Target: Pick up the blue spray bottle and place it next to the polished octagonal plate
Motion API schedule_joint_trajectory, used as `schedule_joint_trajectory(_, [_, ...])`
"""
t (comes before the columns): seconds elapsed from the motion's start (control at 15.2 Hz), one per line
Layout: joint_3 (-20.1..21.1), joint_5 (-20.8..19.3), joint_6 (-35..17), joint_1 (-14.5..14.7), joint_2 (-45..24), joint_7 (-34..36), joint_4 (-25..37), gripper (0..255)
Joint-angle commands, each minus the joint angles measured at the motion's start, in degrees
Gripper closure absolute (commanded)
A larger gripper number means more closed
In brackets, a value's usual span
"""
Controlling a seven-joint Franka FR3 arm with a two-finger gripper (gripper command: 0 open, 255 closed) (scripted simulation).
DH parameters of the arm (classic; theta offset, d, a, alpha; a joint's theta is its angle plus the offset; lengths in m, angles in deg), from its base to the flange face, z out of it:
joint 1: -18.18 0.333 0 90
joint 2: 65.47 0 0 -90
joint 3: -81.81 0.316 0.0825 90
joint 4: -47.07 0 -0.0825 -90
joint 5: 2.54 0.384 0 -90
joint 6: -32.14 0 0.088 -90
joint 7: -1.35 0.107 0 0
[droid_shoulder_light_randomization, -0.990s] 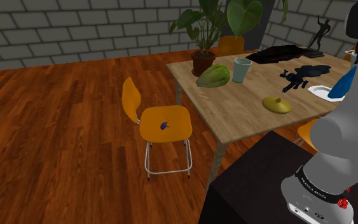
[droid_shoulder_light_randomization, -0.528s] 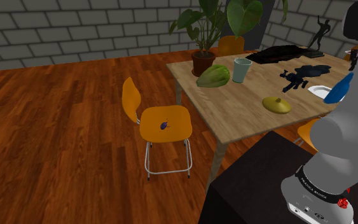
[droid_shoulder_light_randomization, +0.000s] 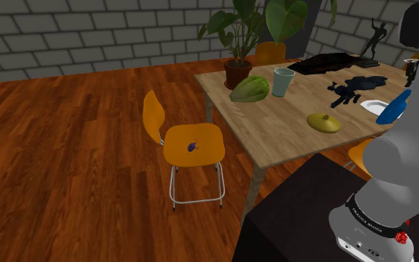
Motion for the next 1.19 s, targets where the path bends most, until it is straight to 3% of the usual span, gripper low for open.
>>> schedule_joint_trajectory(0.0, [0.01, 0.02, -0.04, -0.01, -0.01, -0.01, -0.01, 255])
schedule_joint_trajectory(0.13, [0.01, 0.02, -0.04, -0.01, -0.01, -0.01, -0.01, 255])
schedule_joint_trajectory(0.2, [0.01, 0.01, -0.04, -0.01, -0.01, -0.01, -0.01, 0])
schedule_joint_trajectory(0.53, [0.01, 0.01, -0.04, 0.00, -0.01, -0.01, -0.01, 0])
schedule_joint_trajectory(0.79, [-0.69, -1.15, 6.58, -0.84, 1.08, 1.03, 6.05, 0])
schedule_joint_trajectory(1.12, [-0.69, -1.15, 6.58, -0.84, 1.08, 1.03, 6.05, 0])
